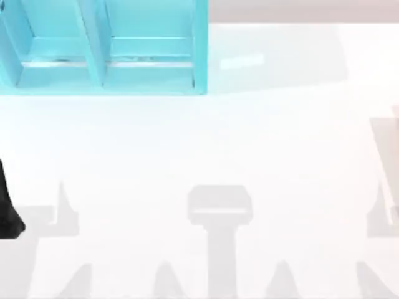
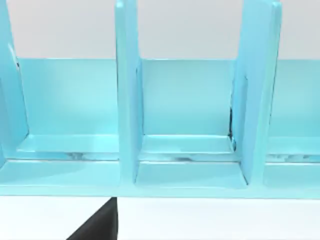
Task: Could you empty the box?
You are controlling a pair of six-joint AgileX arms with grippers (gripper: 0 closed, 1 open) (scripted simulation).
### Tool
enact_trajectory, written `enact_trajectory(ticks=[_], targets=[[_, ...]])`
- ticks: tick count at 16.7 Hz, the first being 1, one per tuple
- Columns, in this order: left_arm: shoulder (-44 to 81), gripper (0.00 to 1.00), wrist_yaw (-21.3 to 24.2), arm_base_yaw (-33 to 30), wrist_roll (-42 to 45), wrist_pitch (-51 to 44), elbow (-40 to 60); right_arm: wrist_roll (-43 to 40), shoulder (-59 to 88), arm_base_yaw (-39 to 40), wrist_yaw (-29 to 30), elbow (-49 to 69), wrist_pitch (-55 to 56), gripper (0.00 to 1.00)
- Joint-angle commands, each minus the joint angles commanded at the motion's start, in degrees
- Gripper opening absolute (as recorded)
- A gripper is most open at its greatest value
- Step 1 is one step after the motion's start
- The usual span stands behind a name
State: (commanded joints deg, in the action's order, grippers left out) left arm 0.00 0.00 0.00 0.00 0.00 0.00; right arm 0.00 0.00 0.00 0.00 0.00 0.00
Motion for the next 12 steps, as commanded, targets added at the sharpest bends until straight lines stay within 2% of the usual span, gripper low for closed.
enact_trajectory(ticks=[5, 12], targets=[[0.0, 1.0, 0.0, 0.0, 0.0, 0.0, 0.0, -1.4, 3.7, -1.4, 0.0, 3.6, -3.5, 1.0], [0.0, 1.0, 0.0, 0.0, 0.0, 0.0, 0.0, -10.1, 31.2, -10.3, -0.2, 26.5, -25.5, 1.0]])
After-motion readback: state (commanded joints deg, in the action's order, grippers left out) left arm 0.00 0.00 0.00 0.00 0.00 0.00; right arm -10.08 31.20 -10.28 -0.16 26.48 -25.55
